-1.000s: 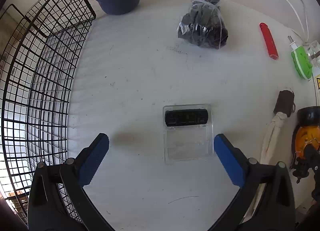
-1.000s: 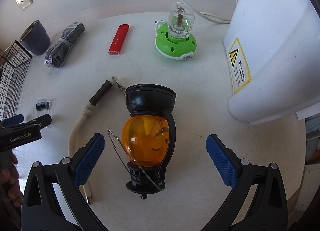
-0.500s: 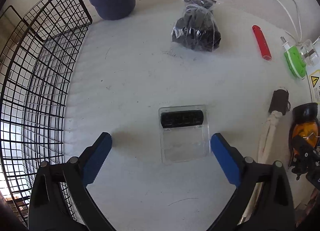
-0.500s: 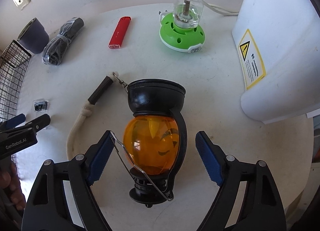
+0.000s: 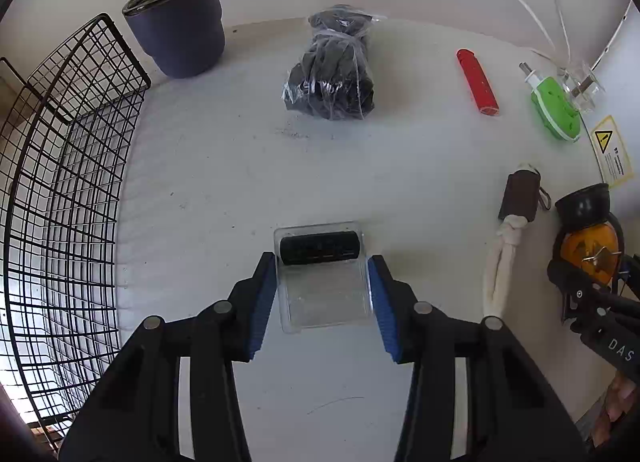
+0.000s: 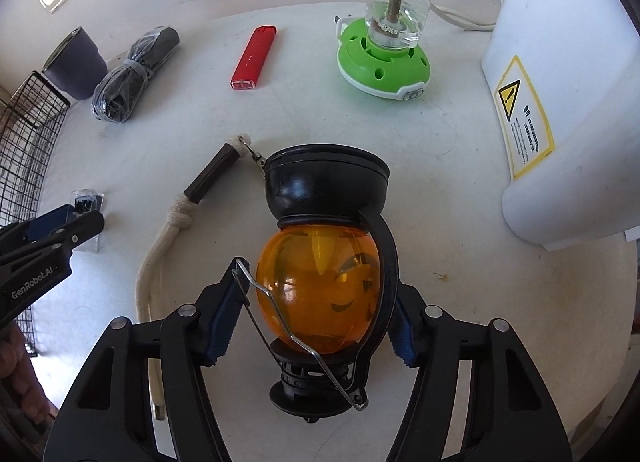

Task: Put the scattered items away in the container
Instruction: 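Close the left tool on the clear box while the right tool grasps the orange lamp, then lift the clear box with the left tool while the right tool carries the lamp over the basket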

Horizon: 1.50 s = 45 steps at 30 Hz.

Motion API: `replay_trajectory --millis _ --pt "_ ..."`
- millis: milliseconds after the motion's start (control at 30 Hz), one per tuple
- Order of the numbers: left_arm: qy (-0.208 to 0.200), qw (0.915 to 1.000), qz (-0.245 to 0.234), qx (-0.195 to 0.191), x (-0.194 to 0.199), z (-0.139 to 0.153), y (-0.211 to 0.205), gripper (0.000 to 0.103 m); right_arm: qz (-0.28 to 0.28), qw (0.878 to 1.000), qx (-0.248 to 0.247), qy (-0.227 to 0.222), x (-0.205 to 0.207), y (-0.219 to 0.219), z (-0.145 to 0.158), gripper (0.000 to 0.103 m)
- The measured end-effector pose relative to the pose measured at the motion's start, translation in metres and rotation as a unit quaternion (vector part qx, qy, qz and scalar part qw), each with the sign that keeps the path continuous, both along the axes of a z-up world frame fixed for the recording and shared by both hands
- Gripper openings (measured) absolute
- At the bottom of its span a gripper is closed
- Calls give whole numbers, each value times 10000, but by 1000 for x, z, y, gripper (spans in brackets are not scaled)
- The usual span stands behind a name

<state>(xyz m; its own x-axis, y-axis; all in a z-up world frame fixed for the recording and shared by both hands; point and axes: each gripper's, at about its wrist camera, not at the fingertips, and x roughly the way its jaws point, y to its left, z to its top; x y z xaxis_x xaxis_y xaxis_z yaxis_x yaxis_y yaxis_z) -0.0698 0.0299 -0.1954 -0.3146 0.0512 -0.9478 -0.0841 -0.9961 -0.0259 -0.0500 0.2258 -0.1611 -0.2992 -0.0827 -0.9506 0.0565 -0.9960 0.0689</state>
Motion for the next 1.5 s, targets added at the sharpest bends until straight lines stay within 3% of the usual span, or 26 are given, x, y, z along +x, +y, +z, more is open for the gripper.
replay_trajectory --millis 567,933,1500 --pt "197 9994 -293 53 5 31 1 40 216 9995 -56 226 9 1 35 61" --pt "474 9986 -220 83 3 69 -17 40 299 9982 -45 522 4 -17 58 61" --pt "748 9971 -87 85 21 94 -30 40 499 9955 -92 796 23 -29 91 61"
